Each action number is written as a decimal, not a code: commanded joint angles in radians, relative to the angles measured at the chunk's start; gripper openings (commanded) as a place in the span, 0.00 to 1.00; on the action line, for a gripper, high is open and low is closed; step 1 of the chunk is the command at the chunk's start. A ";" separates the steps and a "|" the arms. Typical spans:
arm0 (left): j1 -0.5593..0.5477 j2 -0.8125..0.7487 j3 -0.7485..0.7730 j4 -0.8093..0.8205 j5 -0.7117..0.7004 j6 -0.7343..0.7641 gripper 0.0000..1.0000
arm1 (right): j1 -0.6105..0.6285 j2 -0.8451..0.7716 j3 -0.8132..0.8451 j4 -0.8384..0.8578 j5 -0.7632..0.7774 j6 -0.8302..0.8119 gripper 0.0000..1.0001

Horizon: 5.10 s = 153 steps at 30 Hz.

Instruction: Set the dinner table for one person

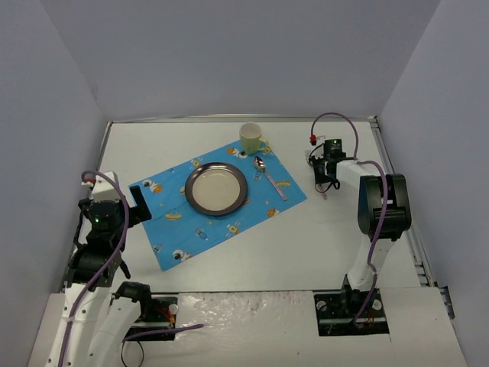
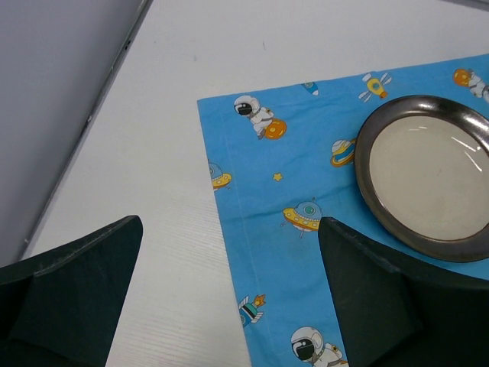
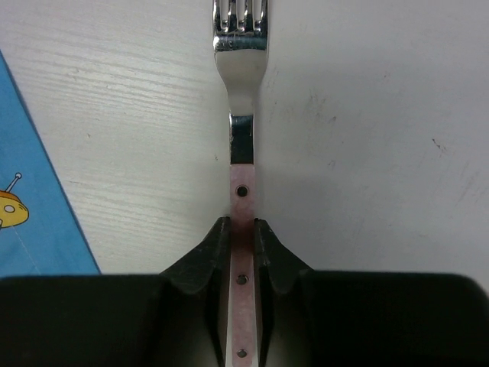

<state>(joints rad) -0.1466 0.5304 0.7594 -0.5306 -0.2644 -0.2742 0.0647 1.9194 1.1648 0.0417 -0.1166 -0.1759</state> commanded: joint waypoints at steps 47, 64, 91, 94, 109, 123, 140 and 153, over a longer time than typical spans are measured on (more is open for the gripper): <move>-0.030 -0.232 -0.031 0.090 -0.237 0.053 0.97 | 1.080 0.227 0.555 -0.037 0.344 0.606 0.00; -0.030 -0.239 -0.030 0.083 -0.241 0.044 0.97 | 1.120 0.336 0.631 -0.037 0.404 0.651 0.00; -0.030 -0.242 -0.029 0.084 -0.234 0.043 0.97 | 1.124 0.399 0.653 -0.076 0.387 0.633 0.00; -0.030 -0.240 -0.031 0.084 -0.234 0.043 0.97 | 1.124 0.402 0.654 -0.077 0.387 0.634 0.04; -0.030 -0.240 -0.032 0.082 -0.234 0.043 0.97 | 1.129 0.320 0.630 -0.080 0.394 0.637 0.47; -0.030 -0.212 -0.026 0.078 -0.199 0.041 0.97 | 1.050 -0.091 0.397 -0.080 0.489 0.530 0.94; -0.030 -0.185 0.024 -0.069 -0.131 0.038 0.97 | 0.398 -0.771 -0.096 -0.072 0.535 0.427 1.00; -0.030 -0.209 0.031 -0.111 -0.155 0.027 0.97 | 0.348 -1.398 -0.385 -0.091 0.837 0.426 1.00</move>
<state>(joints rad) -0.1738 0.3148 0.7484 -0.6656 -0.4032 -0.2385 0.4071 0.6388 0.8337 -0.0864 0.6044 0.2439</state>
